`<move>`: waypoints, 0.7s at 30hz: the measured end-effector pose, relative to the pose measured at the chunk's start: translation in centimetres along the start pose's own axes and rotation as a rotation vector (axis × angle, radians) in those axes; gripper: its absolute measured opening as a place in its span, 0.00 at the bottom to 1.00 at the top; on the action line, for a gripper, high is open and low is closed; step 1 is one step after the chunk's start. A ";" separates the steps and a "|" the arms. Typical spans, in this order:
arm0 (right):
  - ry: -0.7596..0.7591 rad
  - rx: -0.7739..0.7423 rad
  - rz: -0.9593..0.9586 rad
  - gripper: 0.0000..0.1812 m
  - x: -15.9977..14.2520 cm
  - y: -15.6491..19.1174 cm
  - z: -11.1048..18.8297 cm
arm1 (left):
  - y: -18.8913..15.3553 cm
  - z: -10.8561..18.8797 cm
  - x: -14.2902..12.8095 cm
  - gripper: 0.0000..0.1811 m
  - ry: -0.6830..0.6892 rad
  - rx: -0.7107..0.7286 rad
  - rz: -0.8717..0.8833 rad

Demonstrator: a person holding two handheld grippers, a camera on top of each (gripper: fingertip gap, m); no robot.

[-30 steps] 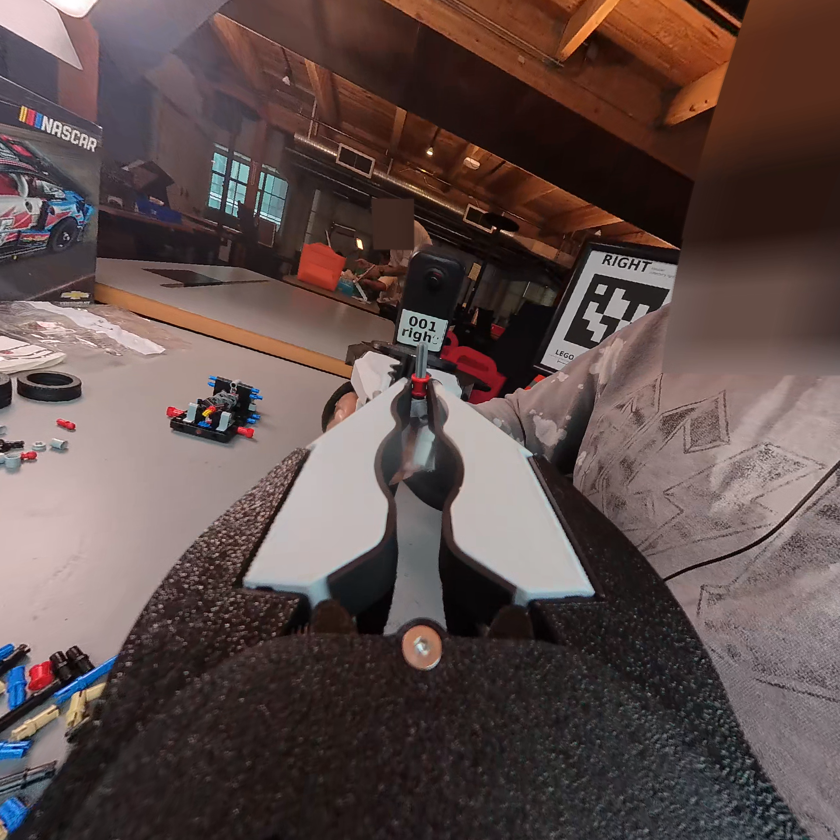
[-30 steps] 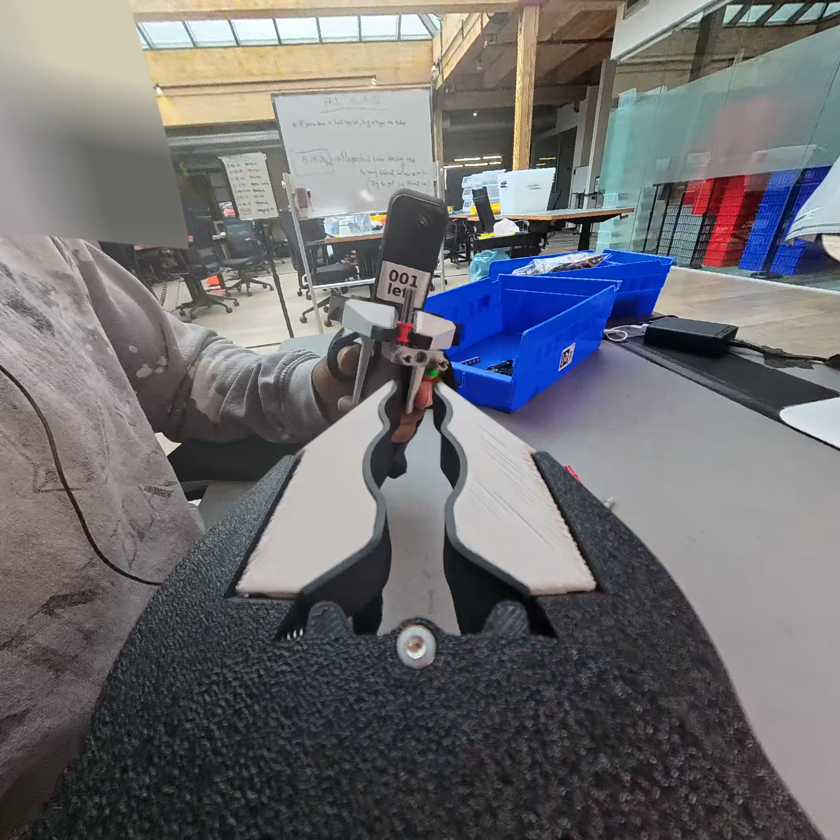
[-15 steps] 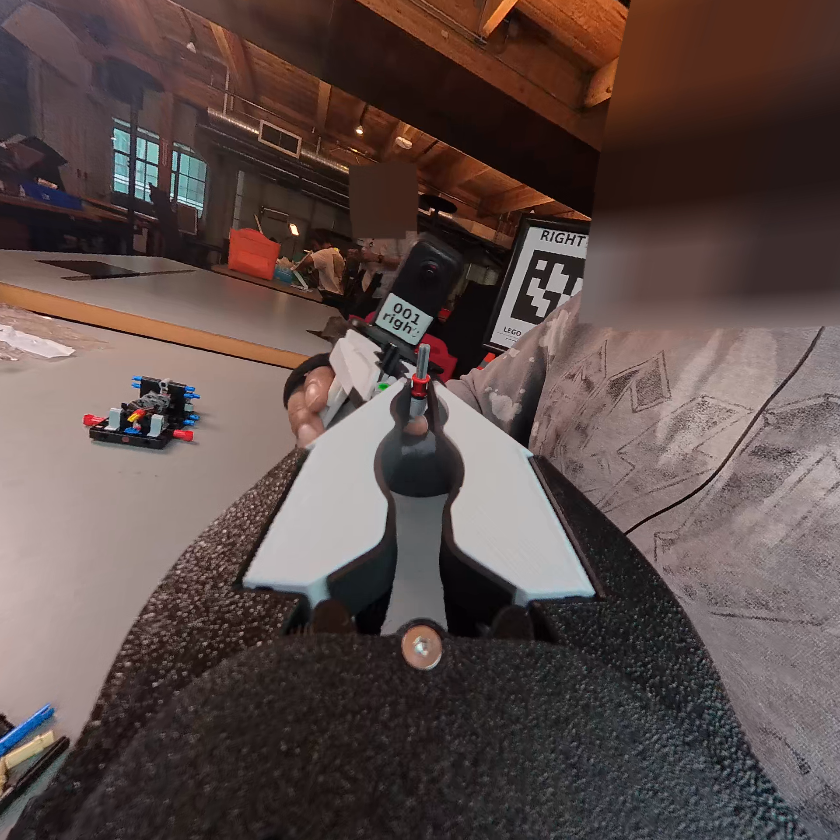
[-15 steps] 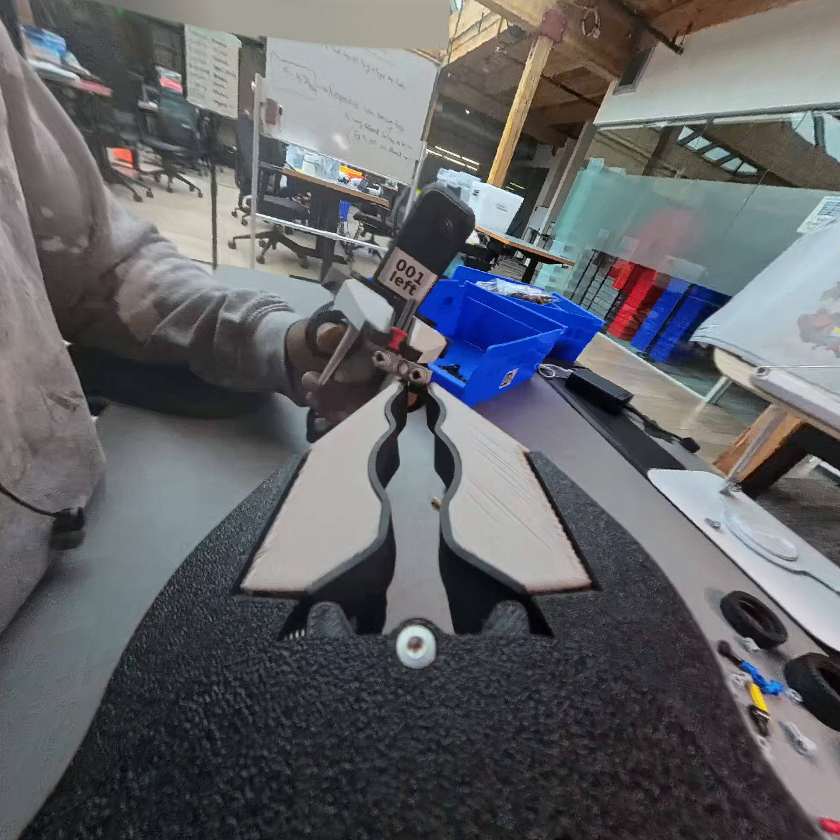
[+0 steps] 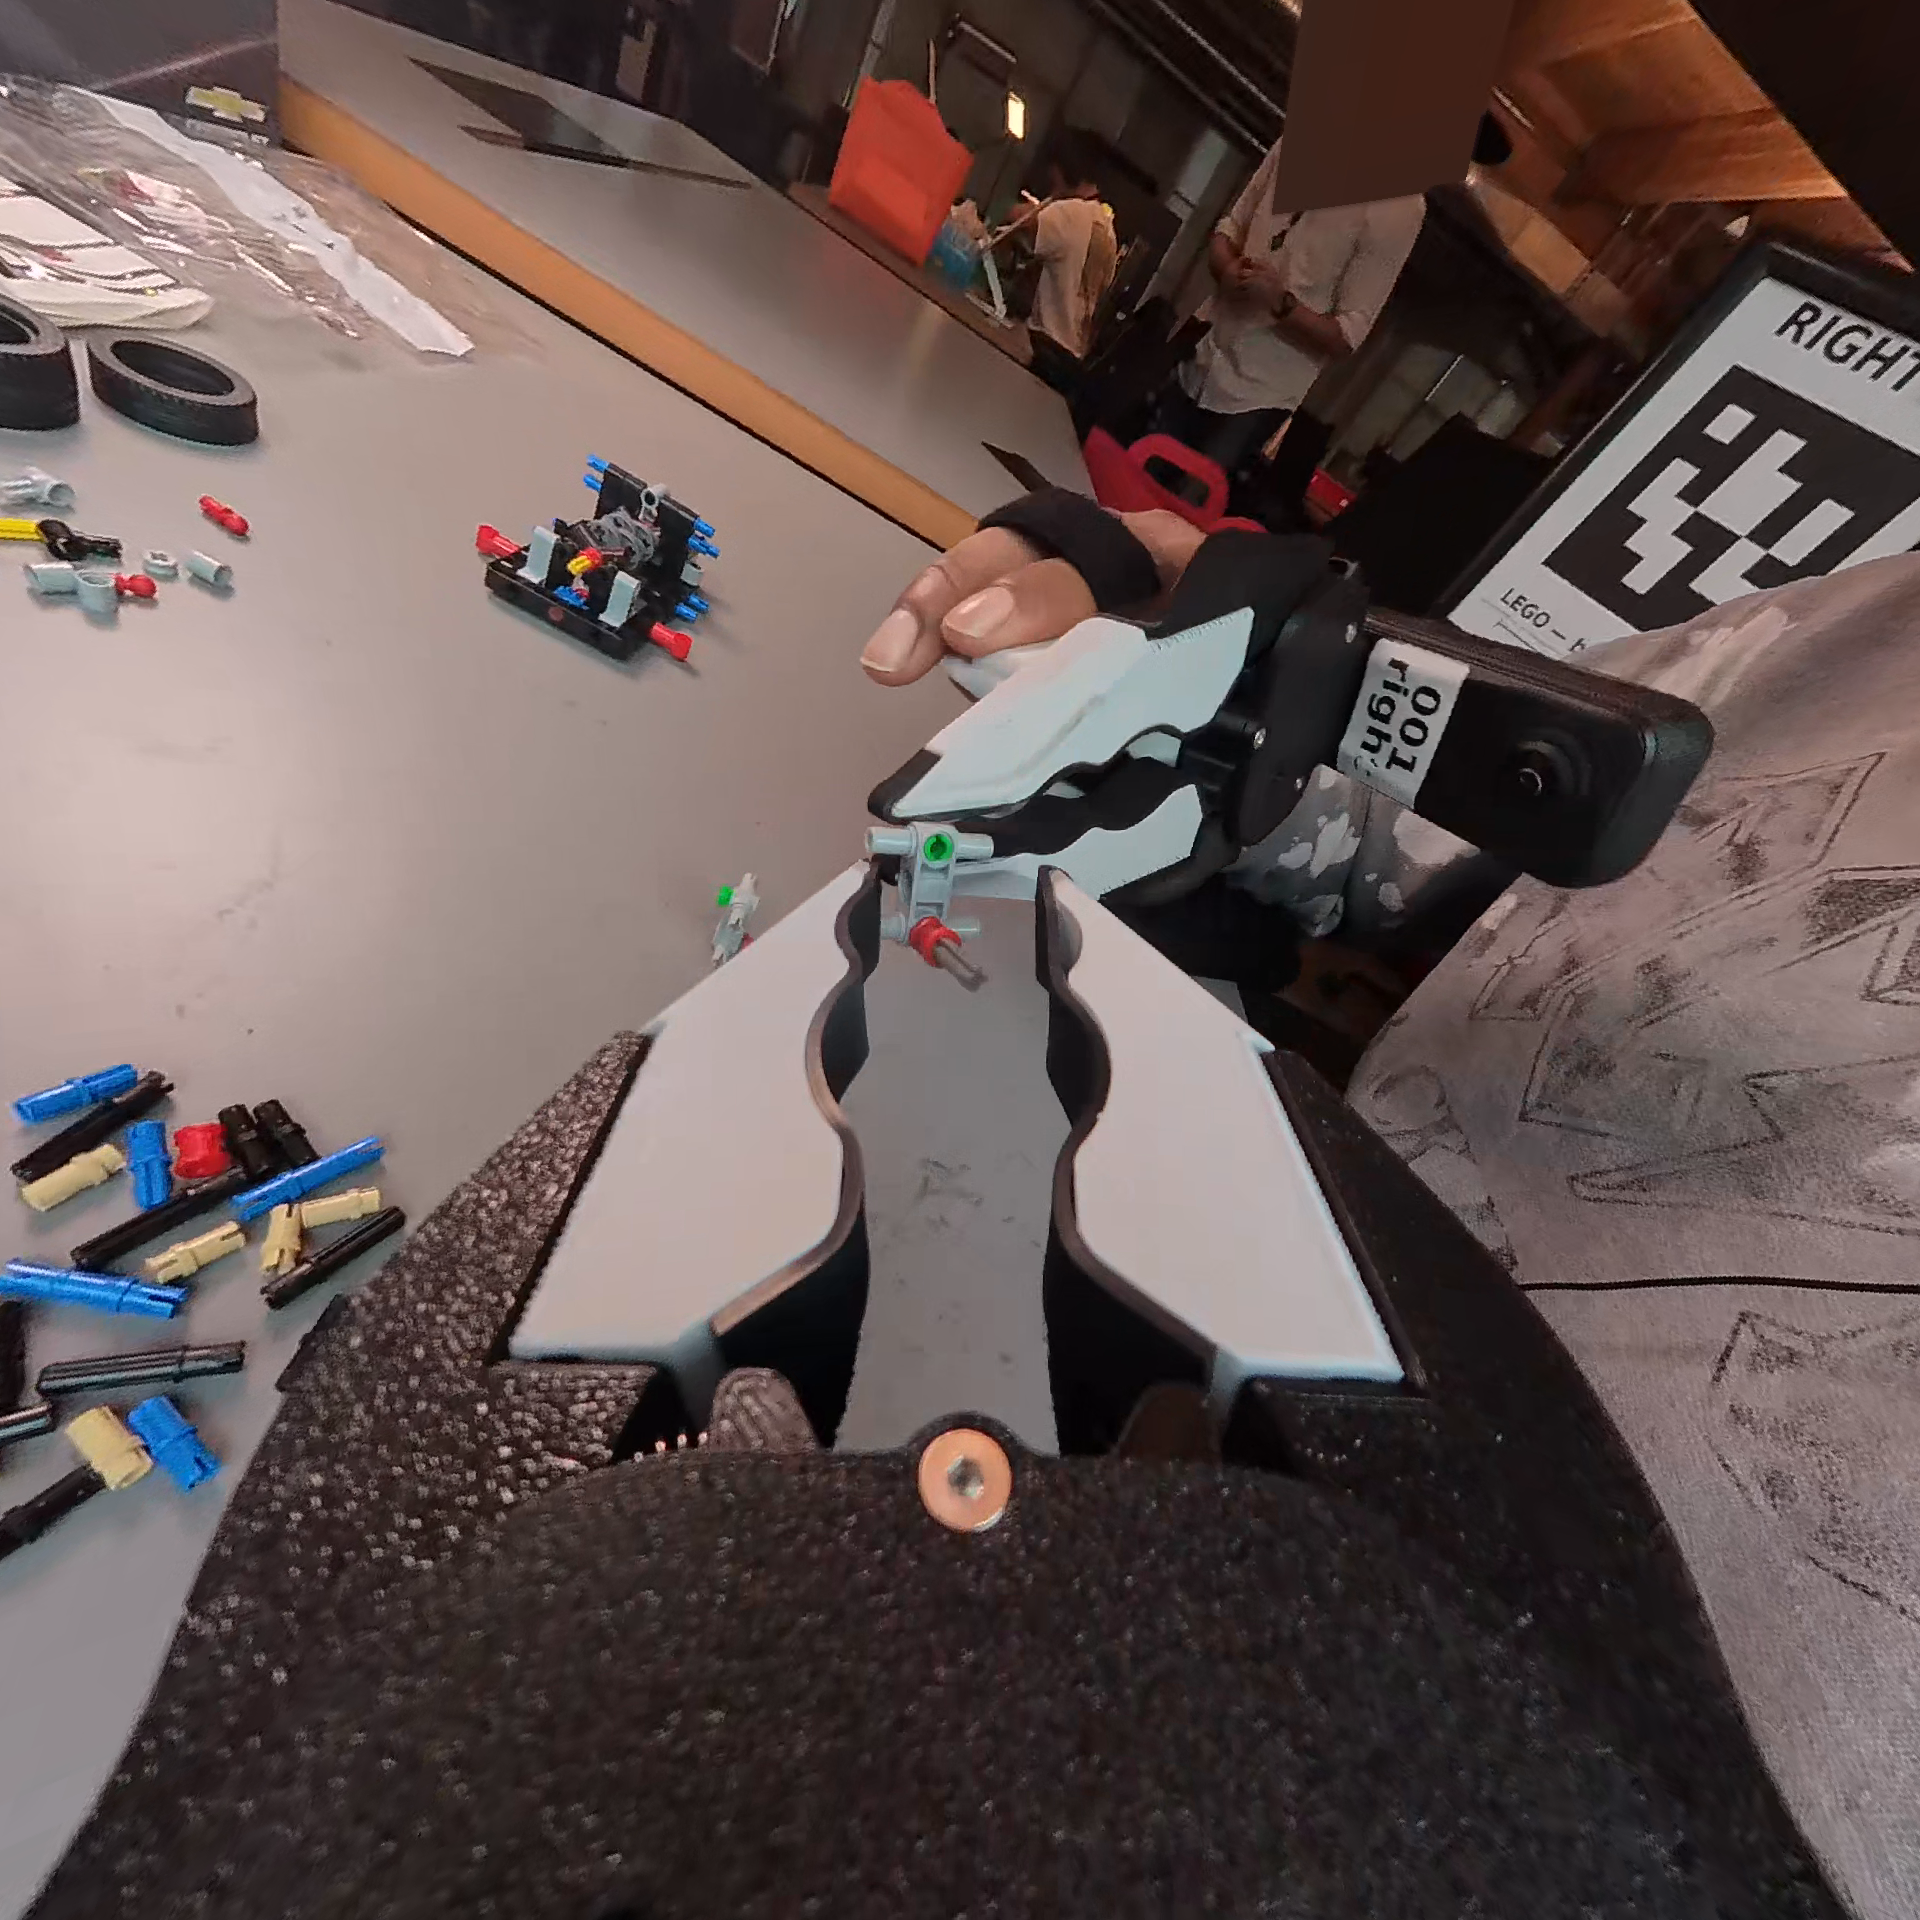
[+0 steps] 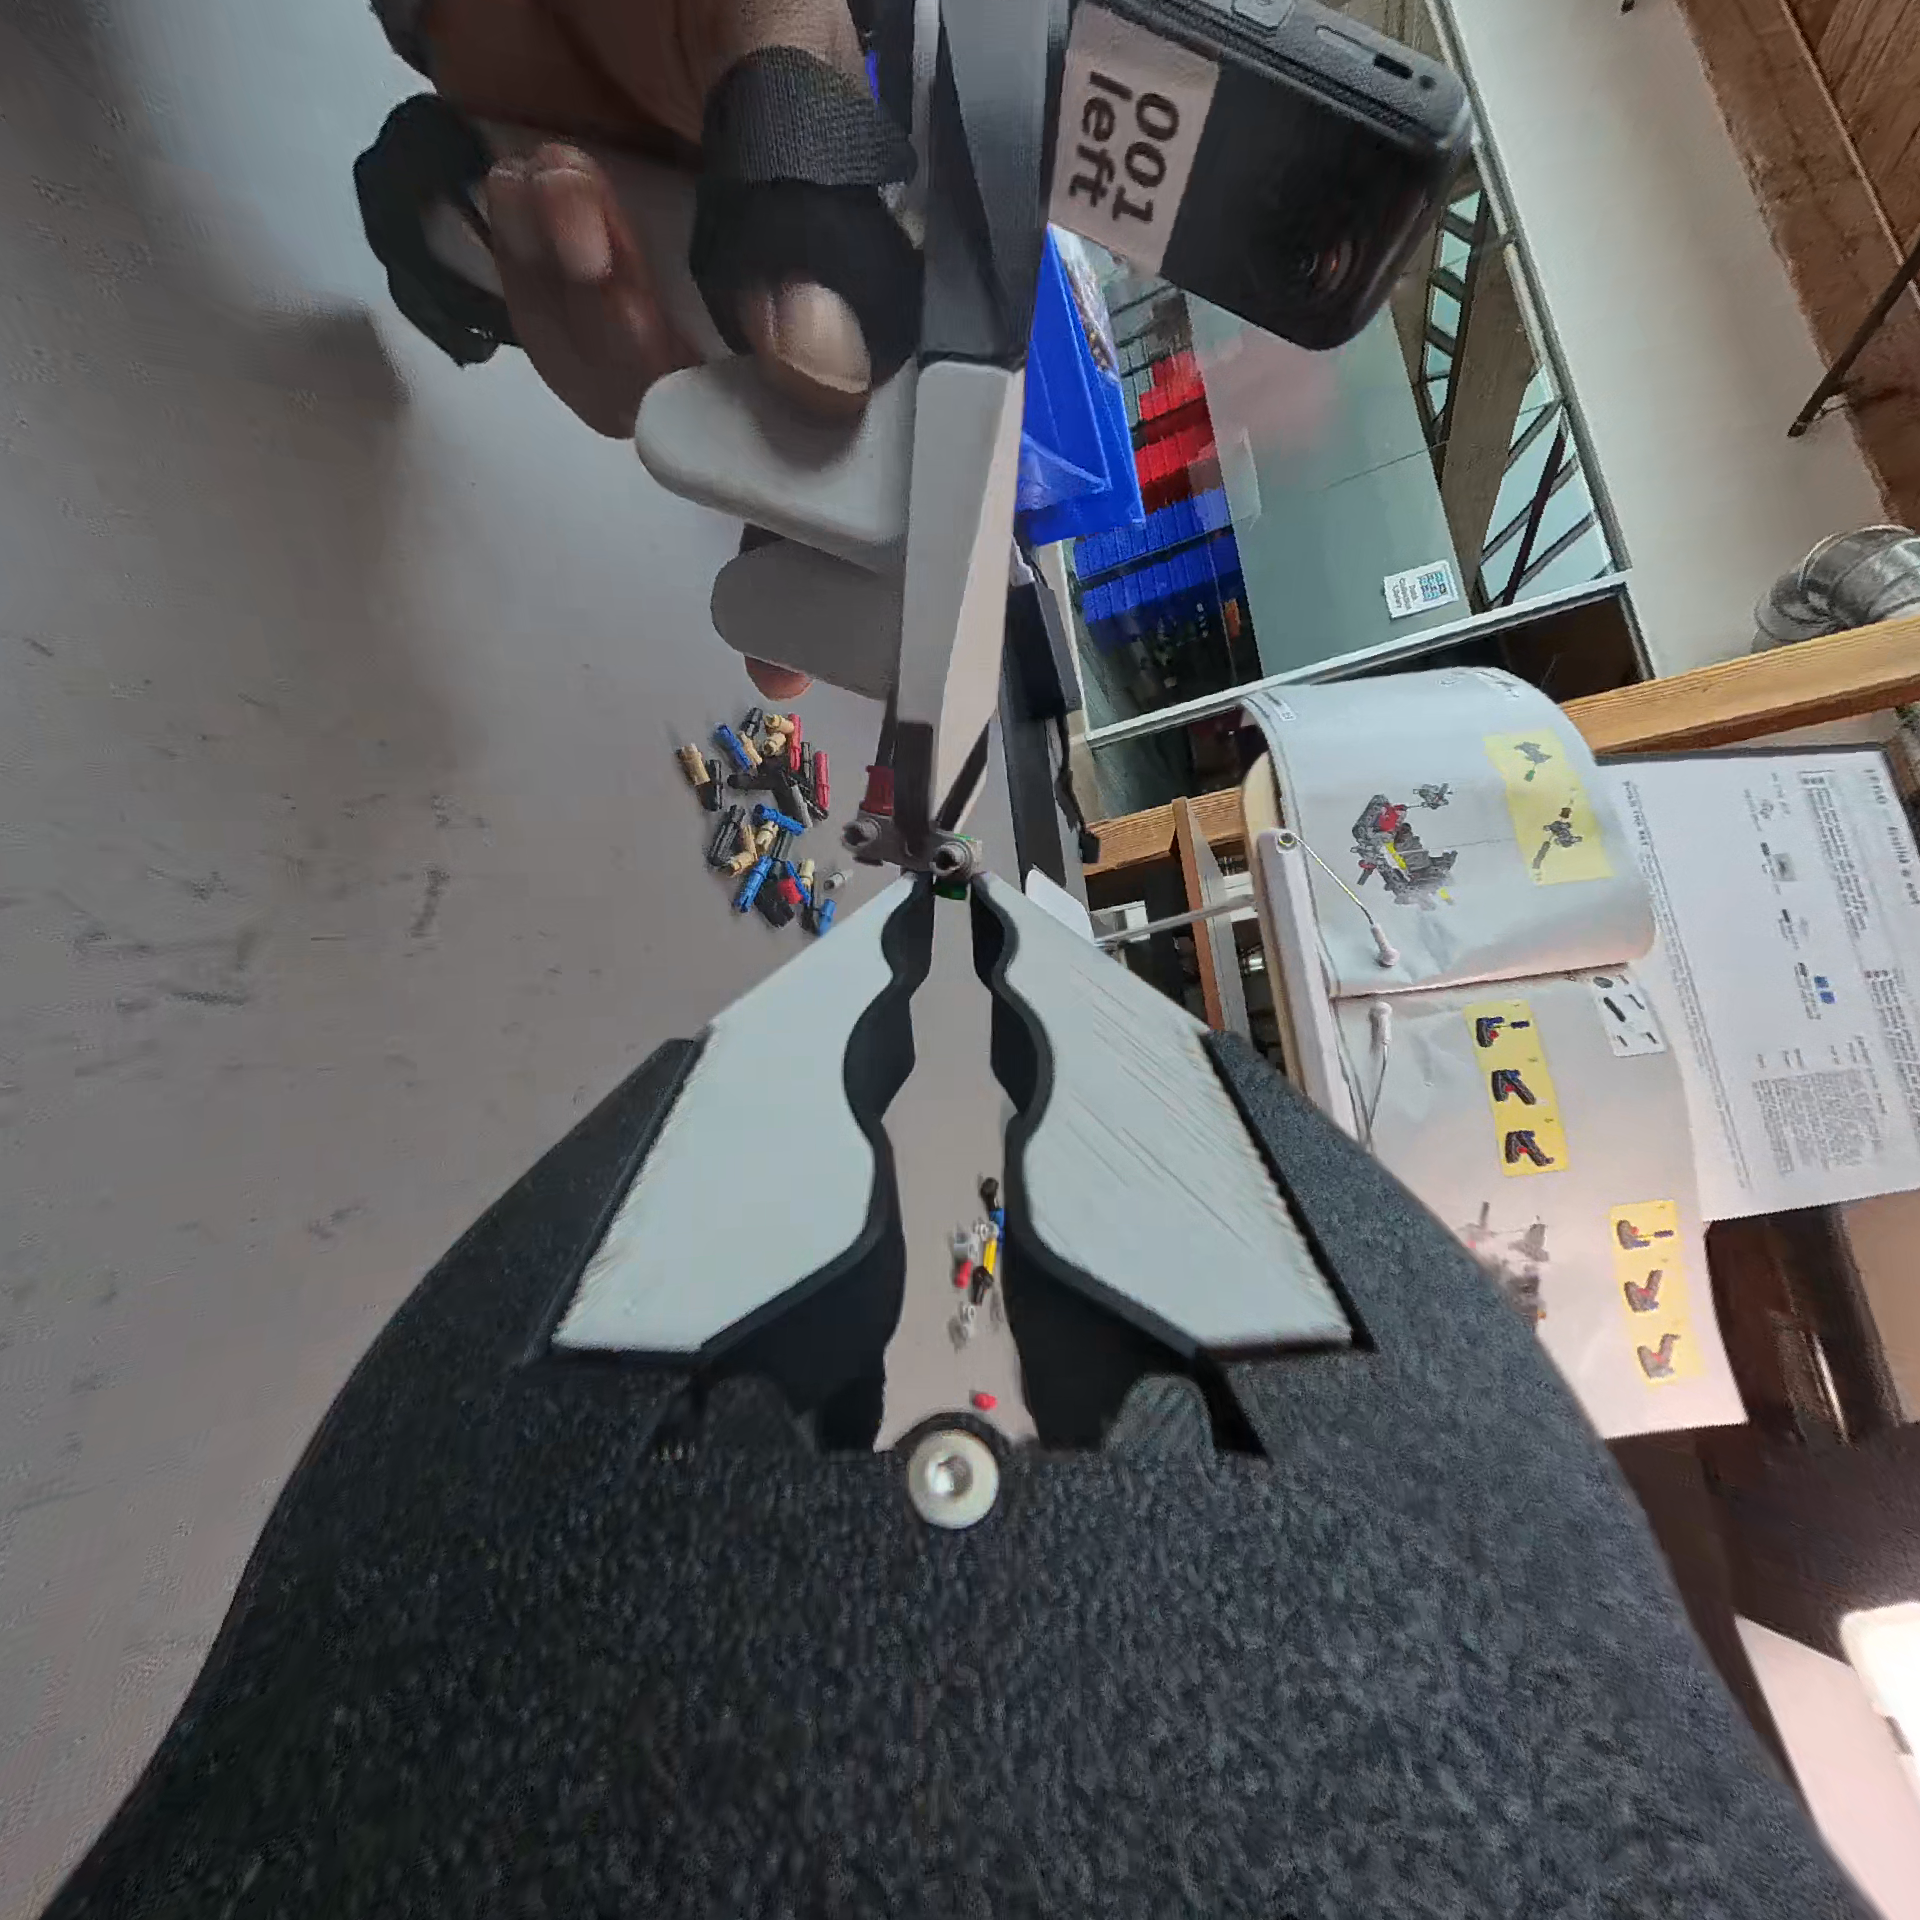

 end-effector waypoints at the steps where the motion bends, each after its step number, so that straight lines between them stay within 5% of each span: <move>1: -0.002 0.002 0.018 0.04 0.1 0.1 0.0 | 0.1 0.0 0.0 0.14 0.013 0.018 -0.006; 5: -0.066 0.048 -0.069 0.03 0.3 -0.1 0.5 | -0.4 0.3 0.1 0.06 0.041 0.008 -0.117; 12: -0.397 0.463 -0.855 0.06 -1.2 -3.2 2.3 | -2.3 0.9 1.0 0.04 -0.066 -0.037 -0.412; 21: -0.434 0.512 -0.915 0.04 -0.9 -2.7 2.0 | -3.5 0.6 1.2 0.04 -0.096 -0.053 -0.498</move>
Point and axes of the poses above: each gripper's, where its closed fingertips meet, z back along the fingers, x out of its top, y = z × x across the jaws, the point moved 10 cm from there along z, back along the fingers, and after that the axes turned 11 degrees about -z, right-handed, at the moved point
